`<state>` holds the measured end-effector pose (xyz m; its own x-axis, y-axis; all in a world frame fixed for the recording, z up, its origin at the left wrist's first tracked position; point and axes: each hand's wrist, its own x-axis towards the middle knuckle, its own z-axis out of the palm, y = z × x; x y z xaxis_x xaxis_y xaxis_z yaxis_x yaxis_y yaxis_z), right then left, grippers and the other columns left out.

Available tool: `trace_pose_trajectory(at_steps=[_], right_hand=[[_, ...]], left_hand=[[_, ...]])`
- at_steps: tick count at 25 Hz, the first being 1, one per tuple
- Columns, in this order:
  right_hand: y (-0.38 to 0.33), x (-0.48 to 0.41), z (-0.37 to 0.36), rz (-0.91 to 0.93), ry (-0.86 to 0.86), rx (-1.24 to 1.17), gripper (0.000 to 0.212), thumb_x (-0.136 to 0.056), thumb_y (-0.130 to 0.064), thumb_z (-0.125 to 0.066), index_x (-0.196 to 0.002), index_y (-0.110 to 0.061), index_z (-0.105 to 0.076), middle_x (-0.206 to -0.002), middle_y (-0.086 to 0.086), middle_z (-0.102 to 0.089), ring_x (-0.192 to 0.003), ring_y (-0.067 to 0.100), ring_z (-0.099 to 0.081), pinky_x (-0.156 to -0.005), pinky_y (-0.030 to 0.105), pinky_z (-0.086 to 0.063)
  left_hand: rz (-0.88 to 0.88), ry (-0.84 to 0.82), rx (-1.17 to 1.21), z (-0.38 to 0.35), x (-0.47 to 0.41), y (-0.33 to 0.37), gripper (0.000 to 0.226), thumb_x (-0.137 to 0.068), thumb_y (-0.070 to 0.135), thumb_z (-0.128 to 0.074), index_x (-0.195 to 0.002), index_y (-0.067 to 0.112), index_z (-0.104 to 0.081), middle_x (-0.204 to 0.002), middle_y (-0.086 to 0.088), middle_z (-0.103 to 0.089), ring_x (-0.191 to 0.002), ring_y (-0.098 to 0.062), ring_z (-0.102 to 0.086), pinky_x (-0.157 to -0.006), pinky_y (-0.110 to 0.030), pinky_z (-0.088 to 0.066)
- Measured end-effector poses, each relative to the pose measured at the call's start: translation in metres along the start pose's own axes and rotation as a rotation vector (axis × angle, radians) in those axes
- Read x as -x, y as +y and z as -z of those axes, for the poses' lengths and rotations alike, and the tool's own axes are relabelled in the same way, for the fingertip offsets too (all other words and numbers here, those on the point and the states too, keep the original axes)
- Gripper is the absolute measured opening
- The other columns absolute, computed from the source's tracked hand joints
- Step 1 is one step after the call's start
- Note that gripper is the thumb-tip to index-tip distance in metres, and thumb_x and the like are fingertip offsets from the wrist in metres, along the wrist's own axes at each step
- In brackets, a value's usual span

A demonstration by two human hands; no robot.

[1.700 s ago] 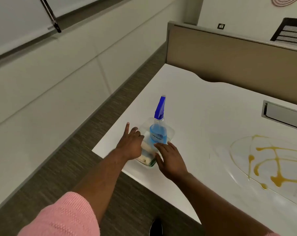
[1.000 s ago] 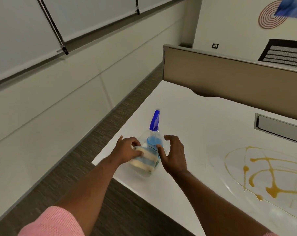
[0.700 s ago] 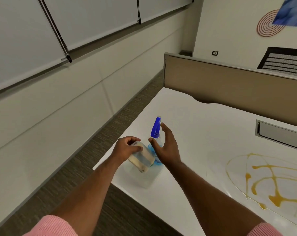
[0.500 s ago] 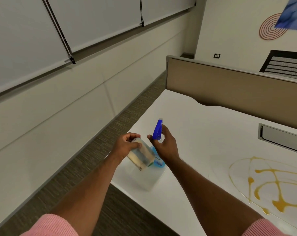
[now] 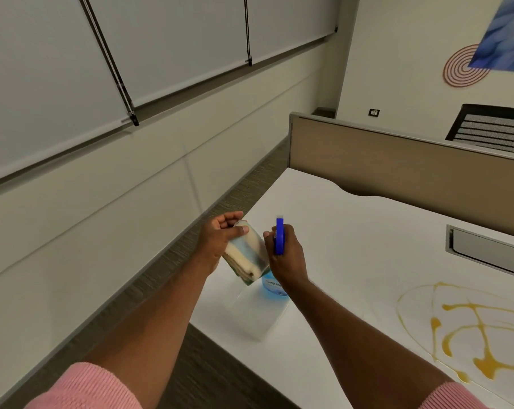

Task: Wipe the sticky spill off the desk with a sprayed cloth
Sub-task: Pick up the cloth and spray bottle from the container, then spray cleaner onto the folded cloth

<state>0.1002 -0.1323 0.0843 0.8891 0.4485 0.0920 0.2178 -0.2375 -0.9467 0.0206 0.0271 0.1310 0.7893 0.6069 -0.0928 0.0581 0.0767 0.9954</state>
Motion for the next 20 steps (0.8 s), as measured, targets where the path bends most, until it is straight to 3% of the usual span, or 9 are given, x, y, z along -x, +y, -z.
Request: trace_pose_trajectory(at_steps=[10,14,20], right_hand=[[-0.072,0.0,0.082,0.18,0.207,-0.026,0.023,-0.096,-0.062,-0.051,-0.097,-0.038,-0.05,-0.087,-0.01,-0.065,-0.082,-0.003,-0.063,-0.06,0.011,-0.042],[-0.101,0.005,0.144,0.312,0.366,0.003,0.029,-0.094,-0.066,-0.047,-0.096,-0.037,-0.05,-0.082,-0.007,-0.063,-0.074,0.01,-0.064,-0.057,0.016,-0.05],[-0.116,0.022,0.253,0.405,0.578,0.138,0.028,-0.101,-0.053,-0.049,-0.104,-0.026,-0.054,-0.084,-0.003,-0.064,-0.071,0.017,-0.066,-0.057,0.024,-0.055]], left_hand=[[-0.19,-0.225,0.147,-0.061,-0.008,0.094,0.041,-0.083,0.002,-0.078,-0.119,0.018,-0.069,-0.116,0.0,-0.078,-0.108,-0.02,-0.074,-0.077,-0.028,-0.061],[-0.246,-0.356,0.2,-0.115,-0.009,0.139,0.04,-0.084,-0.001,-0.076,-0.121,0.012,-0.069,-0.118,-0.006,-0.077,-0.109,-0.022,-0.074,-0.078,-0.028,-0.061],[-0.291,-0.529,0.217,-0.227,0.012,0.189,0.031,-0.086,-0.001,-0.074,-0.112,0.015,-0.073,-0.114,-0.005,-0.078,-0.106,-0.023,-0.074,-0.08,-0.034,-0.063]])
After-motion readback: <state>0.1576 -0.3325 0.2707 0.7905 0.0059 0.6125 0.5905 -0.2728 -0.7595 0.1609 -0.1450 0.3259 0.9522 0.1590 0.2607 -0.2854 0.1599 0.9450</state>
